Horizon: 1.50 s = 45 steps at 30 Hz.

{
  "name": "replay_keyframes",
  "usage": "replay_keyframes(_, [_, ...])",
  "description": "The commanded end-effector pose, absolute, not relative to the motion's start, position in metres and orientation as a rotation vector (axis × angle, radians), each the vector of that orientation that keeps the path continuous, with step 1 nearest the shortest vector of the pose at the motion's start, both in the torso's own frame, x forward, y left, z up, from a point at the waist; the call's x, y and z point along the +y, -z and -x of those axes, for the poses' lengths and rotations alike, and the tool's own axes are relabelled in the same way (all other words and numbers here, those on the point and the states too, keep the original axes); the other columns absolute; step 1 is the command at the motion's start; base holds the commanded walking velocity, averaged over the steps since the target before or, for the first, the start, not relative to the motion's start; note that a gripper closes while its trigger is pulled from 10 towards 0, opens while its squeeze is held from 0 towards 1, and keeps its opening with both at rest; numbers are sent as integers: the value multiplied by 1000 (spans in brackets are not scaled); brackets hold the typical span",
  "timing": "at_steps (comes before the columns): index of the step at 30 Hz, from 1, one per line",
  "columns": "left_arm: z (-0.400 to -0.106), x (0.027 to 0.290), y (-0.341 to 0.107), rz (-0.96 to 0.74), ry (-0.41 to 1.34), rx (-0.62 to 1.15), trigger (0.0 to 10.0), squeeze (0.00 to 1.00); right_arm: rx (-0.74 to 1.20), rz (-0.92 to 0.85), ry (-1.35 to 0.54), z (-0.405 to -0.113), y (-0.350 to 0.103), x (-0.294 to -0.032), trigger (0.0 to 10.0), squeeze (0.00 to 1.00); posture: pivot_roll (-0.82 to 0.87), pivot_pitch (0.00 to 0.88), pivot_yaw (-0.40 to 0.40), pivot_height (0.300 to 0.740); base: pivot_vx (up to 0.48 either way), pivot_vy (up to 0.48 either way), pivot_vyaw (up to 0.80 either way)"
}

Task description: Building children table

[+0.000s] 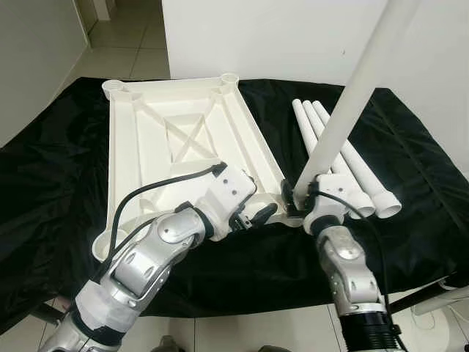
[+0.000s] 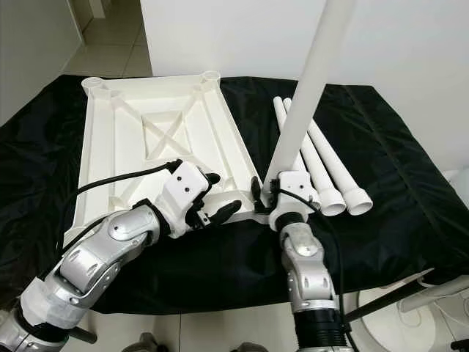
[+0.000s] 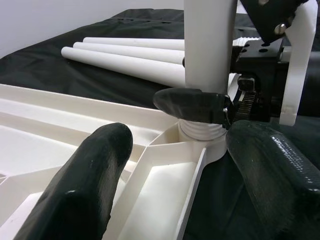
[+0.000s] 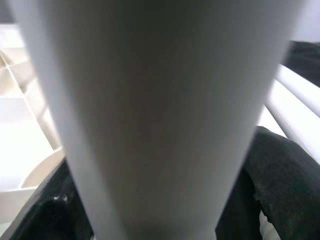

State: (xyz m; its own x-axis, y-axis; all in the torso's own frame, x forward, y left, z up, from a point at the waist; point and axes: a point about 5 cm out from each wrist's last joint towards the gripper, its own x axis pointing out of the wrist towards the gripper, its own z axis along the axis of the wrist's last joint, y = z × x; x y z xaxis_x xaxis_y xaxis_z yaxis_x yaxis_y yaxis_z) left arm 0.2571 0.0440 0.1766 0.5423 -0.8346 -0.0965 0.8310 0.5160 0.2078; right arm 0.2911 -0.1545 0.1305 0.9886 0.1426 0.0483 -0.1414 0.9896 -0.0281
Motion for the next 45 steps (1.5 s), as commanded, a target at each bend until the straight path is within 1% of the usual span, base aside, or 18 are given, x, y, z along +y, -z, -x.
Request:
replay_keyframes(1, [-256,43,-175,-259,1072,2,10000,0,-69,21,-214,-292,-132,-154,10000,0,-70,8,-22,740,0,0,0])
replay_keyframes(2, [-256,43,-175,-259,1072,2,10000,0,-69,21,-214,-292,-132,-154,10000,0,-70,8,-22,740,0,0,0])
replay_keyframes(4, [-256,43,-176,-261,1072,2,10000,0,-98,51,-324,-292,-134,-156,10000,0,-71,9,-19,740,0,0,0])
replay_keyframes(5, [-256,43,-176,-261,1072,2,10000,0,-98,51,-324,-292,-134,-156,10000,0,-71,9,-19,740,0,0,0])
replay_keyframes(6, [-257,43,-176,-263,1073,1,10000,0,-95,74,-451,-294,-133,-158,10000,0,-74,7,-11,740,0,0,0])
replay_keyframes(9, [-257,44,-176,-264,1074,1,10000,0,-92,81,-486,-295,-132,-159,10000,0,-74,7,-11,740,0,0,0])
replay_keyframes(11, [-258,42,-177,-267,1078,-2,10000,0,-95,128,-574,-300,-133,-159,10000,0,-72,4,-13,740,0,0,0])
replay_keyframes(17, [-259,42,-178,-267,1077,-5,10000,0,-76,173,-638,-305,-132,-160,10000,0,-67,1,-16,740,0,0,0])
replay_keyframes(18, [-259,42,-178,-268,1076,-6,10000,0,-64,184,-647,-306,-131,-162,4863,0,-64,0,-17,740,0,0,0])
replay_keyframes(19, [-259,42,-178,-268,1076,-6,10000,0,-64,184,-647,-306,-131,-162,4863,0,-64,0,-17,740,0,0,0])
replay_keyframes(20, [-258,42,-178,-269,1075,-5,10000,0,-57,195,-652,-307,-129,-164,3725,0,-63,0,-18,740,0,0,0])
replay_keyframes(21, [-258,42,-178,-269,1075,-5,10000,0,-57,195,-652,-307,-129,-164,3725,0,-63,0,-18,740,0,0,0])
replay_keyframes(22, [-258,42,-178,-269,1074,-6,10000,0,-46,199,-660,-307,-127,-166,0,0,-60,0,-22,740,0,0,0])
replay_keyframes(32, [-258,42,-177,-270,1069,-5,10000,0,-9,167,-694,-307,-118,-175,0,0,-63,0,-26,740,0,0,0])
replay_keyframes(33, [-258,42,-177,-271,1070,-4,10000,0,-7,153,-688,-307,-118,-174,10000,0,-63,0,-28,740,0,0,0])
replay_keyframes(40, [-258,42,-177,-271,1071,-5,10000,0,-8,89,-643,-305,-117,-168,10000,0,-62,0,-32,740,0,0,0])
replay_keyframes(44, [-257,42,-176,-271,1070,-2,10000,0,-32,69,-537,-305,-116,-158,10000,0,-60,1,-32,740,0,0,0])
replay_keyframes(45, [-257,42,-176,-272,1069,-1,10000,0,-31,94,-491,-305,-116,-155,10000,0,-60,1,-32,740,0,0,0])
